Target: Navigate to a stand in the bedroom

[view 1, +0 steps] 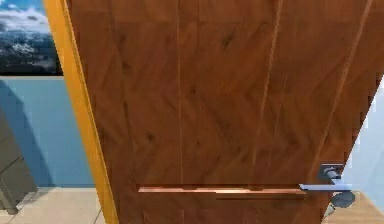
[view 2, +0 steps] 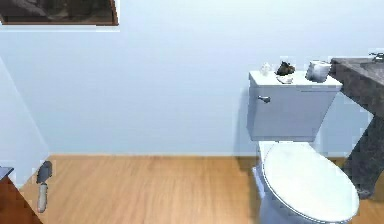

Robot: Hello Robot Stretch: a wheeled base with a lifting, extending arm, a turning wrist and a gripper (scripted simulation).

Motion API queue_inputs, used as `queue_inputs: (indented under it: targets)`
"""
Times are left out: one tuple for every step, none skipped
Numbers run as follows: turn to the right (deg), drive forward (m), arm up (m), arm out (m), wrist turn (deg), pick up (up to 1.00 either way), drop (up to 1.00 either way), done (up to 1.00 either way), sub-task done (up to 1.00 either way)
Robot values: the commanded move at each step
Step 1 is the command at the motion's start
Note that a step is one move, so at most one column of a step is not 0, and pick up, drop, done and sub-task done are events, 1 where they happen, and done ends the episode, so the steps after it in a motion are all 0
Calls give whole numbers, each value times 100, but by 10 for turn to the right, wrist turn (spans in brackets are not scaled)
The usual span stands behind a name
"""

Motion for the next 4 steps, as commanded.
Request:
queue_inputs:
  targets:
    - [0, 15, 0, 0, 0, 0, 0, 0, 0]
    - [-450, 0, 0, 0, 0, 0, 0, 0, 0]
    - [-450, 0, 0, 0, 0, 0, 0, 0, 0]
    - [-120, 0, 0, 0, 0, 0, 0, 0, 0]
